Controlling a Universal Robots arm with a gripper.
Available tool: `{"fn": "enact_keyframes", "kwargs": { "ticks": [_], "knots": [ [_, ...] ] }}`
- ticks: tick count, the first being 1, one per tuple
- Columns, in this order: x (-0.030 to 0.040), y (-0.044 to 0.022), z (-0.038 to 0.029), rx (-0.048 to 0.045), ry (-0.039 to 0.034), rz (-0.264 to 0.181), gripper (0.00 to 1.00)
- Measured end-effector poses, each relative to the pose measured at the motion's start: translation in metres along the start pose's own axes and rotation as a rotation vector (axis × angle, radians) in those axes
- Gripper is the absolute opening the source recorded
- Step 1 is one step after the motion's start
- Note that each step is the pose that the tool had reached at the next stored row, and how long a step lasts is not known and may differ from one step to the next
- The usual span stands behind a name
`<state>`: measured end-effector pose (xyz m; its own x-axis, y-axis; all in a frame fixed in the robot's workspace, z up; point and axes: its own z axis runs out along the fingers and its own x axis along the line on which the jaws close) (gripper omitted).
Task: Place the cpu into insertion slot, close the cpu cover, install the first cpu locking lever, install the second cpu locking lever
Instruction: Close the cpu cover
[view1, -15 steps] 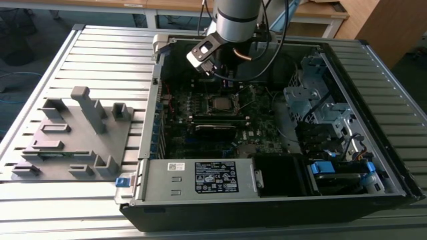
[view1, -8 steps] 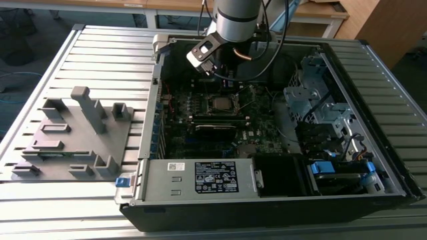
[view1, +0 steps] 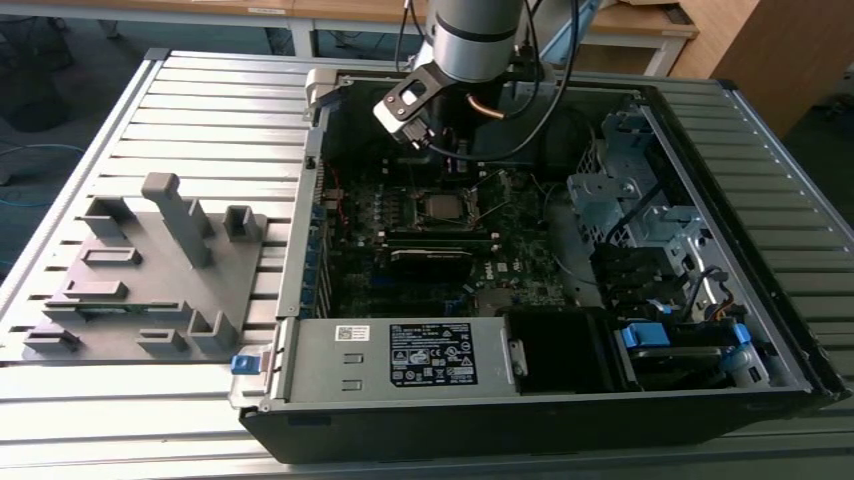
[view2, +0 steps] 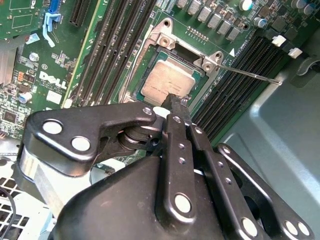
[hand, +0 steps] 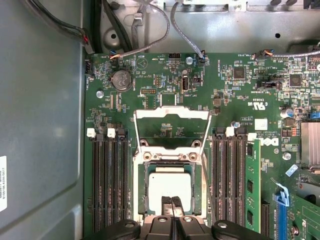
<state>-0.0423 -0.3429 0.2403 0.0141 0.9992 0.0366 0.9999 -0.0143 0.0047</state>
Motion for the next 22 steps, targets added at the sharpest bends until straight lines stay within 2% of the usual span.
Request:
{"fn": "enact_keyframes", "kwargs": {
  "ticks": [5, 9, 14, 22],
  "knots": [
    [0.0001, 0.0029, 0.0001, -0.0001, 0.0001, 0.000, 0.10],
    [0.0001, 0.0031, 0.0000, -0.0002, 0.0002, 0.000, 0.10],
    [0.0002, 0.0031, -0.0042, -0.0002, 0.0001, 0.000, 0.10],
    [0.0003, 0.0031, -0.0052, -0.0002, 0.0002, 0.000, 0.10]
  ]
}}
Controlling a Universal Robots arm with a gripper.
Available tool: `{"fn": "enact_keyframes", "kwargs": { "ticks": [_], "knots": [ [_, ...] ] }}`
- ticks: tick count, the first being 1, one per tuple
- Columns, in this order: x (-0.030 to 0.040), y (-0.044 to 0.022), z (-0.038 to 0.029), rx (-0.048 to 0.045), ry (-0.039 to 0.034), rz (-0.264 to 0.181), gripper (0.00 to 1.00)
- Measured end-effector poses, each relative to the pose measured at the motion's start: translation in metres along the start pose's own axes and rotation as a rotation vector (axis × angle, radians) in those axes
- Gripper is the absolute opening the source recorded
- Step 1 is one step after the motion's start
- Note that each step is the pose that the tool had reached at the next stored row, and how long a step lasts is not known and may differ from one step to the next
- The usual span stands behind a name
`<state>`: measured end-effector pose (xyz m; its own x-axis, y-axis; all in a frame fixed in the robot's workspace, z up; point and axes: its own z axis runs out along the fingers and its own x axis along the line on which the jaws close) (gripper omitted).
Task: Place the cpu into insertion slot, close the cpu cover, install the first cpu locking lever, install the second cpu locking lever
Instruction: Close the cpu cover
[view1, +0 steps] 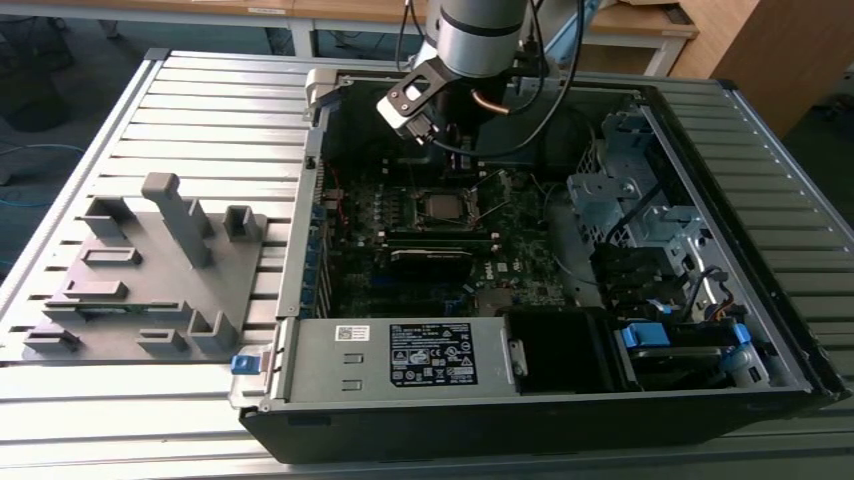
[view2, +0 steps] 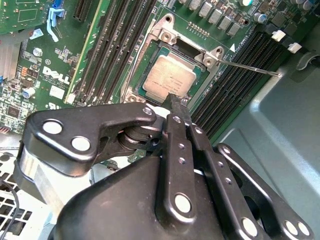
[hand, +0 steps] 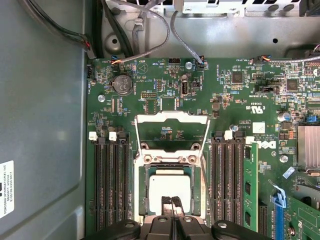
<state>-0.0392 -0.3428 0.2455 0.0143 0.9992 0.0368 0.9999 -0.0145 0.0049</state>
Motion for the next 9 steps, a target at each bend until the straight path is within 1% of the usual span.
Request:
{"fn": "enact_keyframes", "kwargs": {
  "ticks": [9],
  "knots": [
    [0.0001, 0.0000, -0.0025, 0.0000, -0.0001, 0.000, 0.10]
  ]
}}
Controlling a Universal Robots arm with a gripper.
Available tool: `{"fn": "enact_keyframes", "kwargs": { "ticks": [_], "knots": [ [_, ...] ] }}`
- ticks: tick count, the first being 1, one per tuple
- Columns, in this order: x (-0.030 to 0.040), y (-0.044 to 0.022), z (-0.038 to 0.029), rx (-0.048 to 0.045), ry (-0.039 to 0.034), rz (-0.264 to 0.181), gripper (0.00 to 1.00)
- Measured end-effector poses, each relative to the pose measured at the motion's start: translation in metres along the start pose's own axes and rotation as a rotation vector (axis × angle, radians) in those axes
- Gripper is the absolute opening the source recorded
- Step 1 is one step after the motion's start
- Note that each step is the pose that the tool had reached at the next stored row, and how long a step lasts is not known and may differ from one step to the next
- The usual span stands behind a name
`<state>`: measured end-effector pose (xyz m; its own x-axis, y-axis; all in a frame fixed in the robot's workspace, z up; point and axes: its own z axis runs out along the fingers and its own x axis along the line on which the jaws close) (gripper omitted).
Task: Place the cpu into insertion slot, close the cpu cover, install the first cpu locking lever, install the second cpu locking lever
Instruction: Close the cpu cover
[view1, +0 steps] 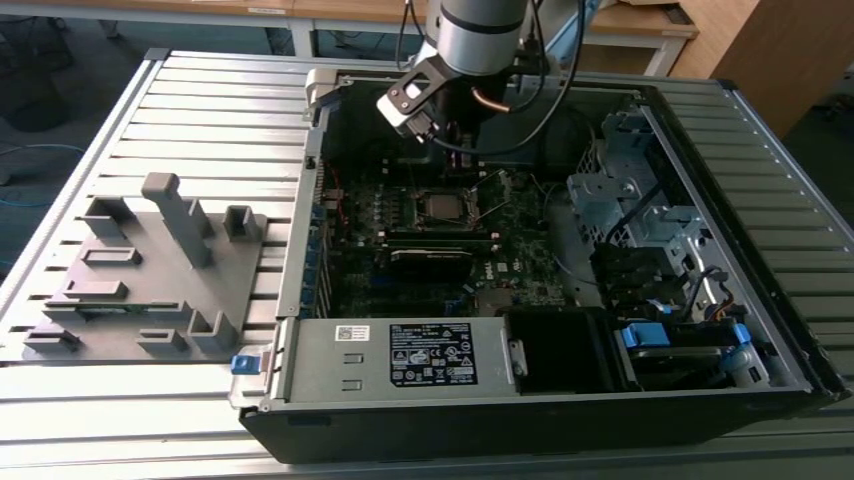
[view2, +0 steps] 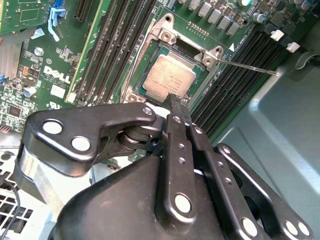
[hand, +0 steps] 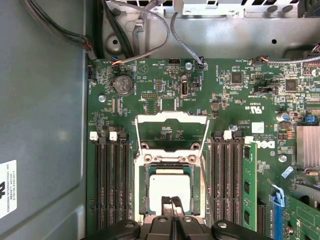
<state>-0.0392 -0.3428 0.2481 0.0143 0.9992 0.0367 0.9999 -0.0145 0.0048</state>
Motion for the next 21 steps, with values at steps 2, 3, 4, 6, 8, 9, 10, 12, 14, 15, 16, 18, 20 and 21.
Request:
{"fn": "enact_keyframes", "kwargs": {
  "ticks": [2, 3, 4, 6, 8, 9, 10, 12, 14, 15, 16, 18, 20, 21],
  "knots": [
    [0.0000, 0.0000, -0.0008, 0.0000, 0.0001, 0.000, 0.10],
    [0.0001, 0.0000, -0.0009, -0.0001, 0.0003, 0.000, 0.10],
    [0.0001, 0.0000, -0.0010, -0.0003, 0.0004, 0.000, 0.10],
    [0.0001, 0.0000, -0.0014, -0.0001, 0.0001, 0.000, 0.10],
    [0.0001, 0.0000, -0.0017, 0.0000, 0.0001, 0.000, 0.10],
    [0.0001, 0.0000, -0.0018, 0.0000, 0.0000, 0.000, 0.10],
    [0.0001, 0.0000, -0.0022, 0.0002, -0.0003, 0.000, 0.10],
    [0.0001, 0.0000, -0.0028, 0.0001, -0.0001, 0.000, 0.10],
    [0.0001, 0.0000, -0.0033, -0.0001, 0.0000, 0.000, 0.10],
    [0.0001, 0.0000, -0.0037, 0.0000, 0.0001, 0.000, 0.10],
    [0.0001, 0.0000, -0.0037, 0.0000, 0.0001, 0.000, 0.10],
    [0.0002, 0.0000, -0.0037, 0.0000, 0.0001, 0.000, 0.10],
    [0.0001, 0.0000, -0.0038, 0.0000, 0.0001, 0.000, 0.10],
    [0.0002, 0.0000, -0.0037, -0.0001, 0.0001, 0.000, 0.10]
  ]
}}
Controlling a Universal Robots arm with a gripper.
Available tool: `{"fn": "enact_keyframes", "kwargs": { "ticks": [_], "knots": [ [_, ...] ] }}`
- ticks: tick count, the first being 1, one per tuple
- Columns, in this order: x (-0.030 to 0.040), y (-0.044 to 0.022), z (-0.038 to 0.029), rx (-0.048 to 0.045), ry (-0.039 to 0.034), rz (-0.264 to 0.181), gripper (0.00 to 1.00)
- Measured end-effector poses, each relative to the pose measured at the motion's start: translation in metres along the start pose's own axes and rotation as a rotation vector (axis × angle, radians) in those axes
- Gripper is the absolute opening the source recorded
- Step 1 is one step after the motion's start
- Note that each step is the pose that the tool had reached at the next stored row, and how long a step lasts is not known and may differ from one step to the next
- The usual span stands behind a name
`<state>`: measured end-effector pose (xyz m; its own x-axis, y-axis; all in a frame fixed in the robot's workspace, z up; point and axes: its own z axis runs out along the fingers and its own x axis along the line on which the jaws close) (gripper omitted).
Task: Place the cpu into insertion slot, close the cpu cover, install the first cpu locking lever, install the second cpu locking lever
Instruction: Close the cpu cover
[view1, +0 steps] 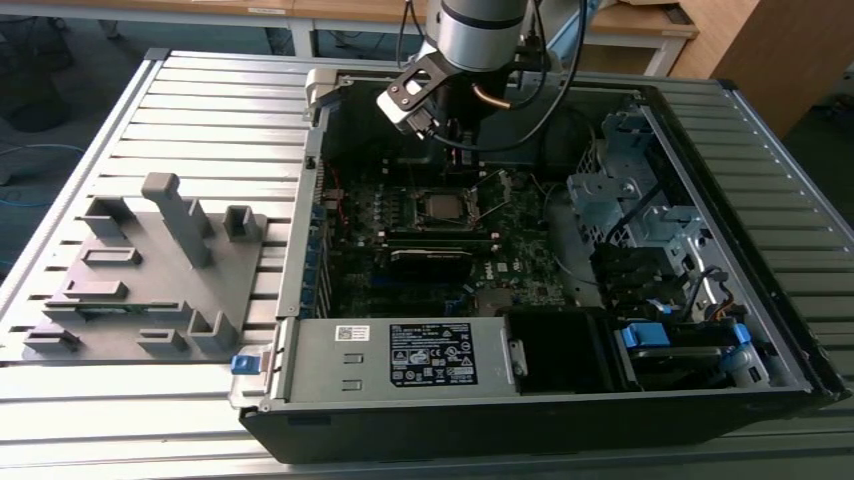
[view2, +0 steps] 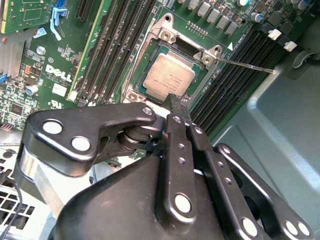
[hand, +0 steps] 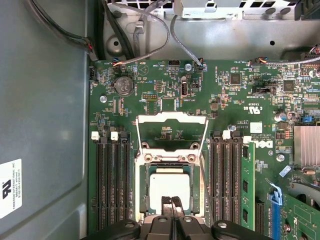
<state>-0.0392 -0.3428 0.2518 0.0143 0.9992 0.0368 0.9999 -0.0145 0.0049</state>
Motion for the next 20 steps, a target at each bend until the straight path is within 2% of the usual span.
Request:
{"fn": "enact_keyframes", "kwargs": {
  "ticks": [4, 12, 15, 20],
  "knots": [
    [0.0000, 0.0010, -0.0001, 0.0002, -0.0002, 0.000, 0.10],
    [0.0002, 0.0102, 0.0001, 0.0001, -0.0001, 0.000, 0.10],
    [0.0002, 0.0104, -0.0006, 0.0002, -0.0003, 0.000, 0.10],
    [0.0004, 0.0104, -0.0054, 0.0001, -0.0001, 0.000, 0.10]
  ]
}}
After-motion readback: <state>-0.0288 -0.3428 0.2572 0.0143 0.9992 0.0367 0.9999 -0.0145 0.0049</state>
